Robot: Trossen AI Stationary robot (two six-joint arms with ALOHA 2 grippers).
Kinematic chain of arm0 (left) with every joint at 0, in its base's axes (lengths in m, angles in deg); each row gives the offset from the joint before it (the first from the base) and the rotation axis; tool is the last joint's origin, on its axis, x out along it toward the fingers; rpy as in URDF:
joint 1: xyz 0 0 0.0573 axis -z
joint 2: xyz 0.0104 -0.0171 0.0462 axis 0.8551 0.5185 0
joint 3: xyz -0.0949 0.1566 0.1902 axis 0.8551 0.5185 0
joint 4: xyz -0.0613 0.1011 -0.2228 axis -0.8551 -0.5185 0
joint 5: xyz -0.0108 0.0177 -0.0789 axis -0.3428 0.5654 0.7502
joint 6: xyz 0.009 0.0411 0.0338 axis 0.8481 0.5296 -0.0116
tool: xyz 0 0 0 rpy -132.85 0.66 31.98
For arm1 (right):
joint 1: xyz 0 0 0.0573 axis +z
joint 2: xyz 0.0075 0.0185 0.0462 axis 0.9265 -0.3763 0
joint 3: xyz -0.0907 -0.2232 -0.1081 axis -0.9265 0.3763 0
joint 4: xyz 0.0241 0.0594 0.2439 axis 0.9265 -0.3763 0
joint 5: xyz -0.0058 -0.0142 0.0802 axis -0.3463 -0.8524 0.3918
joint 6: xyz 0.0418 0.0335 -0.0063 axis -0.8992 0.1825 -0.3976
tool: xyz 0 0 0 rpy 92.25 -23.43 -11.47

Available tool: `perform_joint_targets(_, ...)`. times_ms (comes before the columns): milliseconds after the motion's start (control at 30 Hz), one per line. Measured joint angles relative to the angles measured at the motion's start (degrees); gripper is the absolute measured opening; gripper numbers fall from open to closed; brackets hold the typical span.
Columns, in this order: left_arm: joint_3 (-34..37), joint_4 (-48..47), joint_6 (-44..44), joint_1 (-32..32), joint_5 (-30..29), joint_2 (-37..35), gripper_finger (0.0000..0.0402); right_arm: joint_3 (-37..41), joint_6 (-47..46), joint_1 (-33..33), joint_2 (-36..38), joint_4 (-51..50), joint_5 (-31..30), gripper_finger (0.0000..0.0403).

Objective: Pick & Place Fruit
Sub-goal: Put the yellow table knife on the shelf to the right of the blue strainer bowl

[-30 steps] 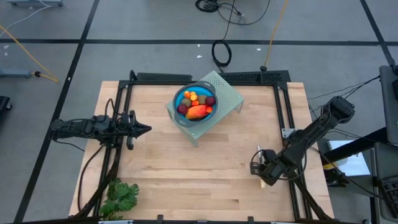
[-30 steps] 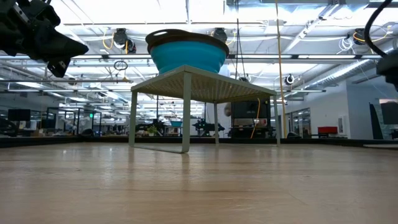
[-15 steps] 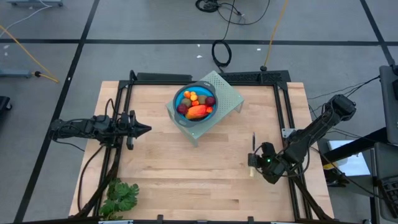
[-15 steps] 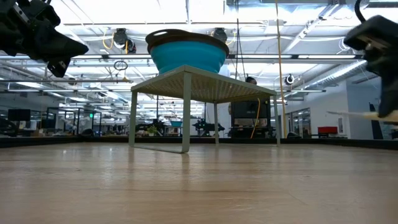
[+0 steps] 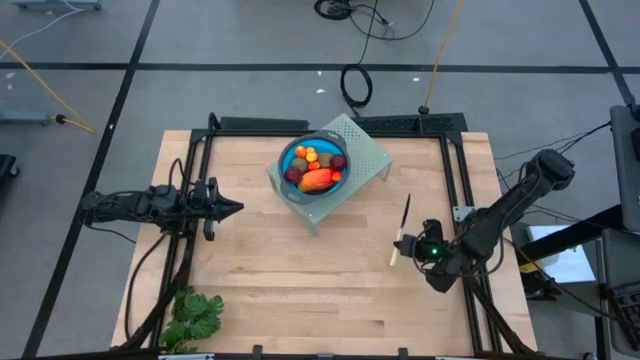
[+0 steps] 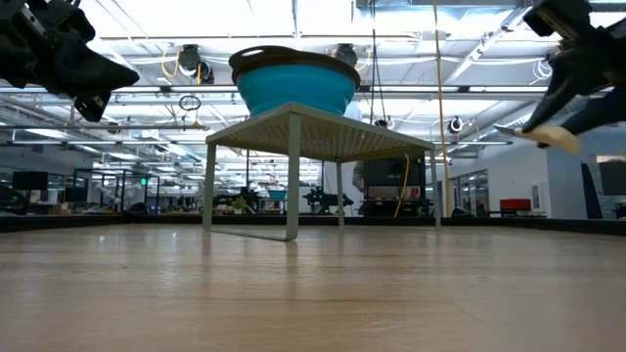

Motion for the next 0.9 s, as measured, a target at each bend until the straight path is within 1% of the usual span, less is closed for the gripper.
perform_joint_targets(100,0.0,0.02,-0.02,0.0,0.0,0.01,0.0017,0.0,2.76,-1.46,1.79,0.03,-0.95,0.0065)
perform_joint_targets(200,0.0,0.01,-0.02,0.0,0.02,0.0,0.0017,-0.02,7.72,-3.79,4.15,0.23,-1.04,0.0065)
perform_joint_targets(500,0.0,0.03,0.48,0.0,0.0,0.0,0.0017,-0.02,29.7,-13.5,15.23,2.9,-0.78,0.0064)
perform_joint_targets(700,0.0,-0.04,0.61,0.0,0.0,-0.01,0.0017,-0.02,44.46,-19.99,22.84,6.65,-0.28,0.0063)
perform_joint_targets(900,0.0,-0.04,0.61,0.0,-0.02,0.0,0.0017,-0.02,55.32,-26.16,27.71,10.22,2.83,0.0063)
